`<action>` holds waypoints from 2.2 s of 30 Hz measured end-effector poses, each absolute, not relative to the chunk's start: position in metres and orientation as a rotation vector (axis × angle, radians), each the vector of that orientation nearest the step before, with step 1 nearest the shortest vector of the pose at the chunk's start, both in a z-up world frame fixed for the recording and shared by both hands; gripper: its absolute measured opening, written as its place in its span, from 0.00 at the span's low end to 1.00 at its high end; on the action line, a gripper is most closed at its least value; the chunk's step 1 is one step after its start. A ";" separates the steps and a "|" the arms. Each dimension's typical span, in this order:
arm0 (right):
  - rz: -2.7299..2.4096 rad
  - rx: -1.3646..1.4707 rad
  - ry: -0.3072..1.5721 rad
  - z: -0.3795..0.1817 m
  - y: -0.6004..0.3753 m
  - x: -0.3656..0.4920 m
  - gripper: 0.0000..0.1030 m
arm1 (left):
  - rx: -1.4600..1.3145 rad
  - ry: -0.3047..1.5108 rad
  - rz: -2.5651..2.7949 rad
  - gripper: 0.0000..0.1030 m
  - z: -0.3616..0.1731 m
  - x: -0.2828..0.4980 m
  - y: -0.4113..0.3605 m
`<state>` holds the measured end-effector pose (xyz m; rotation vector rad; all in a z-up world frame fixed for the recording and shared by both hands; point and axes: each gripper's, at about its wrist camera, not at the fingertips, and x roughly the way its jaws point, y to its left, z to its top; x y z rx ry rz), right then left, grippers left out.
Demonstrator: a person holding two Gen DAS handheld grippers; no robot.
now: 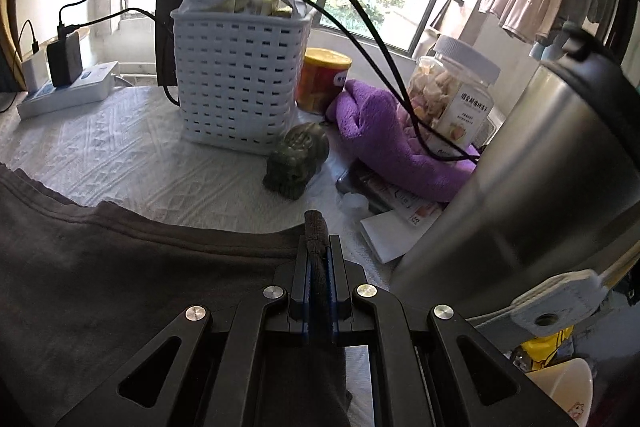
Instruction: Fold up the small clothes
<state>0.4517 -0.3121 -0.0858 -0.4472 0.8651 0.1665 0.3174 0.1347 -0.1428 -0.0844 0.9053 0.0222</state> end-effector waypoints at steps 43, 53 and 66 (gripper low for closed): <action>0.313 -0.408 0.857 -0.034 -0.286 0.306 0.79 | -0.154 0.797 -0.072 0.75 -0.109 0.151 0.100; 0.313 -0.349 0.893 -0.050 -0.289 0.249 0.79 | -0.164 0.837 -0.113 0.76 -0.126 0.116 0.078; 0.324 -0.279 0.904 -0.066 -0.298 0.197 0.79 | -0.144 0.882 -0.126 0.76 -0.139 0.074 0.065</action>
